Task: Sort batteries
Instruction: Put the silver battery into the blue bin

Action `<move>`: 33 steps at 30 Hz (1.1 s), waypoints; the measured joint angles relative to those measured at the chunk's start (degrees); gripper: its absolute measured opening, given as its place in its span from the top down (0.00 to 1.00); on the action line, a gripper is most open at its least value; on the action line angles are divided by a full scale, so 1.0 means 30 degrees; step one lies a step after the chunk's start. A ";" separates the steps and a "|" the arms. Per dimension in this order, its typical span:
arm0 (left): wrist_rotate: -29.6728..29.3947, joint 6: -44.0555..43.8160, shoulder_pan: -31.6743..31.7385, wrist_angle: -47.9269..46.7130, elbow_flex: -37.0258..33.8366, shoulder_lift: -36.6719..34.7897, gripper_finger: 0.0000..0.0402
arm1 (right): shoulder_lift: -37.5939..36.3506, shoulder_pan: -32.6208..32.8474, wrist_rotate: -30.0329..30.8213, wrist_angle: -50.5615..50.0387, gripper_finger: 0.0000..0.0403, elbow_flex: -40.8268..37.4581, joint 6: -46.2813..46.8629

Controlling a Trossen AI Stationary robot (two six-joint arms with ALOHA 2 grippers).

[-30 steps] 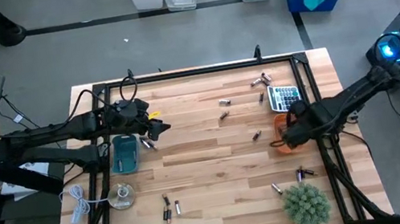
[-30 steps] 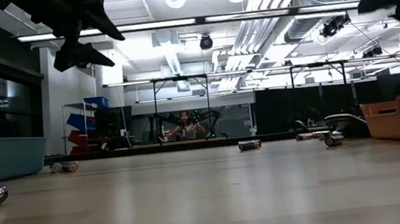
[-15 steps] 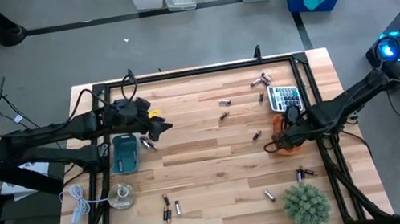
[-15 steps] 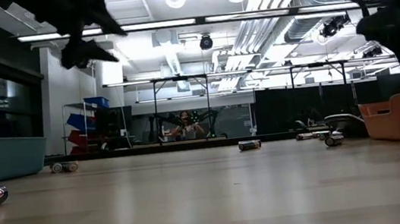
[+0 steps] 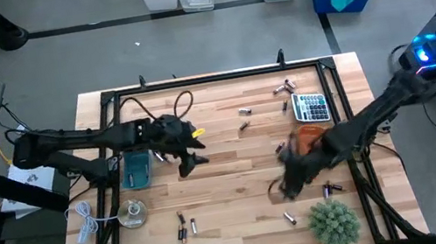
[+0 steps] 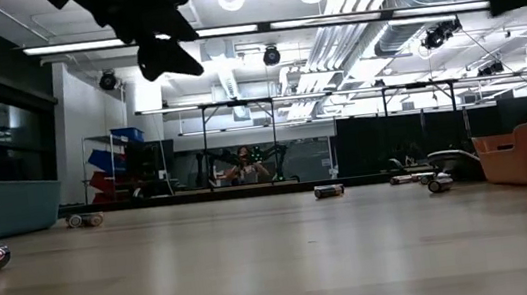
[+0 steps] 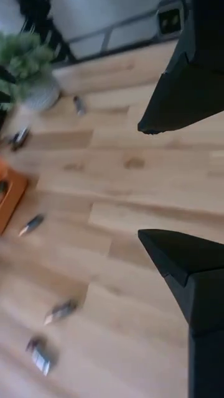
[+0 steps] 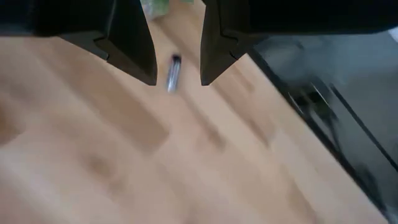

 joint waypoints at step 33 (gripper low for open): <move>-0.1478 -0.6685 -0.5119 0.3821 0.0015 -0.5697 0.38 | 1.2011 0.2710 -0.0387 -0.1239 0.91 0.5598 0.1249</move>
